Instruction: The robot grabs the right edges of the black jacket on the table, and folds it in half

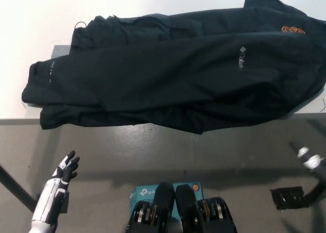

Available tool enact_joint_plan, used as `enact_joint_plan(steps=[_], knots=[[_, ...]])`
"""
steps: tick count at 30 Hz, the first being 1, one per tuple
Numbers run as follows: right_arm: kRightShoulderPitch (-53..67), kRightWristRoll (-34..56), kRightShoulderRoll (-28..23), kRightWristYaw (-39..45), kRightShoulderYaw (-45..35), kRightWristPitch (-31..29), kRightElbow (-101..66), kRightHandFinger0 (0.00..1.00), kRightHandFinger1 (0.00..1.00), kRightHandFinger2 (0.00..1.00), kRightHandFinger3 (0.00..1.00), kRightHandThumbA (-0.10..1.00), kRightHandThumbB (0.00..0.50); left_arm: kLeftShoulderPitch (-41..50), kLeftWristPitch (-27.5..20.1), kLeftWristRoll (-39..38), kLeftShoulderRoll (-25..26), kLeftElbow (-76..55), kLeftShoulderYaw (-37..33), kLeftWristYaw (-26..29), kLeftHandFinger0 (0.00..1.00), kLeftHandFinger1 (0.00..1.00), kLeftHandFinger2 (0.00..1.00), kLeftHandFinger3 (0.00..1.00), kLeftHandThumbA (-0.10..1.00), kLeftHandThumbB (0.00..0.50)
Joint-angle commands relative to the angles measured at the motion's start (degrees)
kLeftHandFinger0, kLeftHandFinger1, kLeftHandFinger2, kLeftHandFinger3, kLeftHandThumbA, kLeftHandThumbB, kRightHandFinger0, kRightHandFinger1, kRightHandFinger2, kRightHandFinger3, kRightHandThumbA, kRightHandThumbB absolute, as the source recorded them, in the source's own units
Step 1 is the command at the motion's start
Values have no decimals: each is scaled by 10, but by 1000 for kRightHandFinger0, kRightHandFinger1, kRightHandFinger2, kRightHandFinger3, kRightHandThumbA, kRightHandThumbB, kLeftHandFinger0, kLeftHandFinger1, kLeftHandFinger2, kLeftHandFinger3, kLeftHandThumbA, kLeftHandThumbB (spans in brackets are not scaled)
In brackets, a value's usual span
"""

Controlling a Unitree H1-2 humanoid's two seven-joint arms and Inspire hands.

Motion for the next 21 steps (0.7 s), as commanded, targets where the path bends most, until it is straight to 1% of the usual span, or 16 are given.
enact_joint_plan(steps=[1,2,3,4,5,6,7,9,10,13,15,17,18,19,21], knots=[[-89,89,-71,-37,-69,116,-126,1000,1000,1000,1000,1000,306,16,-26,2,0,-25,0,-1,1000,1000,1000,1000,1000,223],[-91,94,-74,-36,-74,122,-129,1000,1000,1000,1000,1000,299,17,-26,2,0,-26,0,-1,1000,1000,1000,1000,1000,223],[-123,142,-99,-38,-94,141,-109,1000,1000,1000,1000,1000,246,20,-25,5,-1,-29,-1,-1,1000,1000,1000,1000,1000,223],[-143,167,-116,-40,-107,171,-99,1000,1000,1000,1000,1000,215,22,-26,6,0,-30,-1,-1,1000,1000,1000,1000,1000,214],[-148,173,-121,-39,-110,180,-97,1000,1000,1000,1000,1000,204,22,-27,6,-1,-29,-1,-1,1000,1000,1000,1000,1000,212],[-178,208,-142,-34,-123,205,-64,1000,1000,1000,1000,1000,162,22,-27,5,-1,-29,0,-1,1000,1000,1000,1000,1000,211],[-187,220,-150,-29,-126,212,-51,1000,1000,1000,1000,1000,161,23,-28,5,-1,-30,0,-1,1000,1000,1000,1000,1000,210],[-222,265,-170,-23,-142,259,1,1000,1000,1000,1000,1000,224,22,-36,5,0,-25,1,0,1000,1000,1000,1000,1000,209],[-242,280,-180,-18,-149,281,33,1000,1000,1000,1000,1000,233,21,-38,7,-1,-24,1,1,1000,1000,1000,1000,1000,216],[-290,324,-202,7,-165,321,121,1000,1000,1000,1000,1000,226,23,-35,7,0,-27,2,1,1000,1000,1000,1000,1000,222],[-334,326,-221,37,-171,322,227,1000,1000,1000,1000,1000,249,23,-29,3,0,-30,3,-1,1000,1000,1000,1000,1000,227],[-372,329,-234,61,-175,323,317,1000,1000,1000,1000,1000,259,21,-27,3,0,-30,3,-1,1000,1000,1000,1000,1000,221],[-382,331,-240,72,-175,326,343,1000,1000,1000,1000,1000,261,20,-28,3,0,-29,3,-1,1000,1000,1000,1000,1000,221],[-409,334,-245,86,-178,331,405,1000,1000,1000,1000,1000,282,20,-32,3,-1,-28,3,0,1000,1000,1000,1000,1000,217],[-441,339,-251,106,-181,336,477,1000,1000,1000,1000,1000,295,17,-34,5,0,-27,2,0,1000,1000,1000,1000,1000,210]])
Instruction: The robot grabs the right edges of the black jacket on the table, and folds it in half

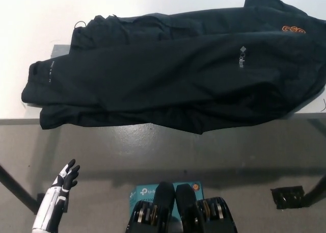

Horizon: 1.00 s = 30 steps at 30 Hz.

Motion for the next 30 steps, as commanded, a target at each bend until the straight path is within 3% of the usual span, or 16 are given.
enact_joint_plan(steps=[1,6,12,16,19,22,30], knots=[[-155,125,-66,104,-35,108,250,1000,1000,1000,1000,1000,286,-1,-33,3,3,-28,3,0,1000,1000,1000,1000,1000,209],[-197,105,-66,146,-21,86,369,1000,1000,1000,1000,1000,252,-4,-24,5,3,-32,2,1,1000,1000,1000,1000,1000,200],[-215,99,-57,167,-20,65,443,1000,1000,1000,1000,1000,247,-6,-32,3,3,-26,3,1,1000,1000,1000,1000,1000,194],[-223,100,-50,193,-22,53,496,1000,1000,1000,1000,1000,255,-6,-29,4,3,-26,3,1,1000,1000,1000,1000,1000,207],[-213,104,-25,199,-24,49,513,1000,1000,1000,1000,1000,299,-4,-28,2,3,-29,4,0,1000,1000,1000,1000,1000,190],[-211,106,-20,209,-24,48,530,1000,1000,1000,1000,1000,313,-6,-24,4,3,-30,3,0,1000,1000,1000,1000,1000,204],[-211,103,-14,226,-21,35,566,1000,1000,1000,1000,1000,316,-8,-28,6,3,-30,4,2,1000,1000,1000,1000,1000,192]])
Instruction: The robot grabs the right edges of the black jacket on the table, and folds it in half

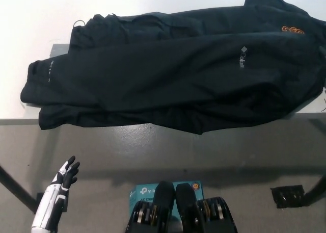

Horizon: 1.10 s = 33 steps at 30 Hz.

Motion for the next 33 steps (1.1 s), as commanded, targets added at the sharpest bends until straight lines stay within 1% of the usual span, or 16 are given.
enact_joint_plan(steps=[1,3,6,7,8,11,12,18,19,20,23,24,29,30,32,33], knots=[[-26,11,-6,40,-2,-22,13,1000,1000,1000,1000,1000,318,-6,-22,4,3,-19,3,2,1000,1000,1000,1000,1000,193],[-23,8,-7,46,0,-27,23,1000,1000,1000,1000,1000,327,-9,-21,1,3,-18,4,1,1000,1000,1000,1000,1000,204],[-24,7,-8,48,0,-29,27,1000,1000,1000,1000,1000,328,-9,-21,1,2,-18,4,1,1000,1000,1000,1000,1000,204],[-22,2,-12,49,2,-40,41,1000,1000,1000,1000,1000,347,-9,-16,1,3,-22,4,-1,1000,1000,1000,1000,1000,208],[-19,0,-15,50,3,-44,44,1000,1000,1000,1000,1000,344,-9,-15,1,3,-24,4,-1,1000,1000,1000,1000,1000,200],[-21,0,-16,52,4,-48,50,1000,1000,1000,1000,1000,345,-9,-15,1,3,-25,4,-1,1000,1000,1000,1000,1000,199],[-19,-6,-23,50,7,-54,50,1000,1000,1000,1000,1000,363,-10,-12,-3,4,-26,4,-3,1000,1000,1000,1000,1000,202],[-18,-6,-36,54,11,-56,45,1000,1000,1000,1000,1000,358,-13,-16,-1,4,-22,3,-3,1000,1000,1000,1000,1000,214],[-17,-6,-38,48,11,-49,34,1000,1000,1000,1000,1000,368,-14,-12,-2,5,-24,3,-5,1000,1000,1000,1000,1000,210],[-21,-7,-43,47,11,-48,39,1000,1000,1000,1000,1000,360,-14,-12,-1,5,-25,3,-3,1000,1000,1000,1000,1000,209],[-21,-6,-43,47,12,-48,39,1000,1000,1000,1000,1000,360,-14,-12,-1,5,-25,3,-3,1000,1000,1000,1000,1000,208],[-29,-18,-66,55,23,-44,36,1000,1000,1000,1000,1000,336,-20,-7,4,6,-26,3,-3,1000,1000,1000,1000,1000,219],[-33,-18,-74,48,29,-40,36,1000,1000,1000,1000,1000,336,-23,-8,1,7,-26,3,-4,1000,1000,1000,1000,1000,219],[-40,-25,-94,59,38,-34,35,1000,1000,1000,1000,1000,345,-26,-8,-7,9,-23,7,-7,1000,1000,1000,1000,1000,223],[-48,-38,-112,68,55,-28,44,1000,1000,1000,1000,1000,406,-27,-9,-1,11,-24,5,-7,1000,1000,1000,1000,1000,212],[-48,-38,-115,69,57,-27,44,1000,1000,1000,1000,1000,406,-26,-9,-1,12,-24,5,-8,1000,1000,1000,1000,1000,211]])
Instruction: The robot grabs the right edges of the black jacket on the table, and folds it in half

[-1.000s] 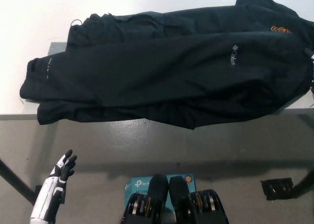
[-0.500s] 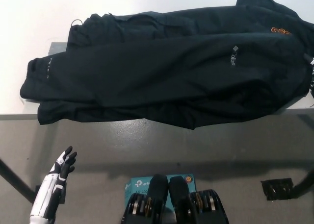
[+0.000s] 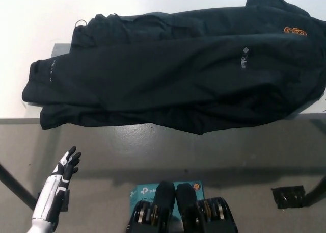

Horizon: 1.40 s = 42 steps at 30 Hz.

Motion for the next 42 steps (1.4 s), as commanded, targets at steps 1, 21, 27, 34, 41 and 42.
enact_joint_plan(steps=[1,21,27,34,41,42], knots=[[-47,-15,-45,30,14,7,-2,1000,1000,1000,1000,1000,385,-6,-11,0,9,-15,4,-5,1000,1000,1000,1000,1000,222],[-55,-70,-73,158,142,97,22,1000,1000,1000,1000,1000,351,-14,-16,0,11,-15,7,-3,1000,1000,1000,1000,1000,213],[-59,-78,-73,161,149,91,35,1000,1000,1000,1000,1000,362,-15,-11,-6,10,-18,9,-4,1000,1000,1000,1000,1000,222],[-65,-94,-76,167,157,82,48,1000,1000,1000,1000,1000,398,-15,-8,-5,12,-23,11,-4,1000,1000,1000,1000,1000,223],[-63,-97,-76,178,156,71,55,1000,1000,1000,1000,1000,418,-15,-19,-6,12,-16,9,-5,1000,1000,1000,1000,1000,220],[-63,-97,-75,178,156,71,55,1000,1000,1000,1000,1000,417,-15,-19,-6,12,-16,9,-5,1000,1000,1000,1000,1000,221]])
